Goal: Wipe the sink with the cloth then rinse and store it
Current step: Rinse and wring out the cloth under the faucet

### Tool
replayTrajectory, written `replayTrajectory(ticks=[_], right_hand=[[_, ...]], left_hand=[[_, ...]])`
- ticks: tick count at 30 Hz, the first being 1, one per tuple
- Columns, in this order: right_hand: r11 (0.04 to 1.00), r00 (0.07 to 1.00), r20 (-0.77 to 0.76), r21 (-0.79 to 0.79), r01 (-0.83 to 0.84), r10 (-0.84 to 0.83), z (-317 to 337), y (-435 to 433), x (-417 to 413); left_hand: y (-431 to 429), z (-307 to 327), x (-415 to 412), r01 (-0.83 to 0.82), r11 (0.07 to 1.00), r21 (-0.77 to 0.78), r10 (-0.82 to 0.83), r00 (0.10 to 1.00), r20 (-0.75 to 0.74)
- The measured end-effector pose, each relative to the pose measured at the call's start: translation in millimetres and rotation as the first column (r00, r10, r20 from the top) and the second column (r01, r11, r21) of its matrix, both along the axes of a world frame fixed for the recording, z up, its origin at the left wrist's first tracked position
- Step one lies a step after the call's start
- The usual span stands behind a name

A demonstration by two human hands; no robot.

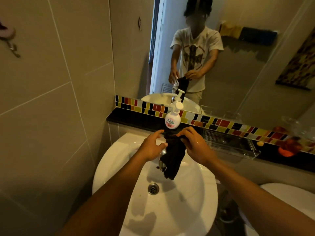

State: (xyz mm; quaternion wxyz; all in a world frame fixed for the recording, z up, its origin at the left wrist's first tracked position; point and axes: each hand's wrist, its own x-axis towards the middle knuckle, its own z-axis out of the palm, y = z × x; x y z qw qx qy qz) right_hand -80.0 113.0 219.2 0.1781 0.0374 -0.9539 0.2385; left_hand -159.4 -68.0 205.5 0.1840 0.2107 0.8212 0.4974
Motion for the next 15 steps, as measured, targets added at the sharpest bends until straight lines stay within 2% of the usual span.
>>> replayTrajectory(ticks=[4,7,11,13,15], right_hand=[[1.0,0.999,-0.025,-0.004,-0.021,0.021,14,-22,3],[0.999,1.0,0.01,-0.029,-0.025,0.025,18,-37,4],[0.957,0.981,0.192,-0.286,0.059,-0.003,22,-55,7],[0.887,0.97,0.242,-0.45,0.103,0.01,28,-63,7],[0.838,0.96,0.277,-0.531,0.124,0.034,38,-65,5]], left_hand=[[-12,14,5,0.015,0.993,0.114,-0.029,0.992,0.125],[-25,18,8,-0.026,0.985,0.169,0.001,0.99,0.144],[-39,28,8,-0.029,0.971,0.237,-0.009,0.987,0.161],[-40,40,9,0.044,0.975,0.219,-0.068,0.992,0.105],[-41,54,10,0.112,0.971,0.212,-0.126,0.991,0.052]])
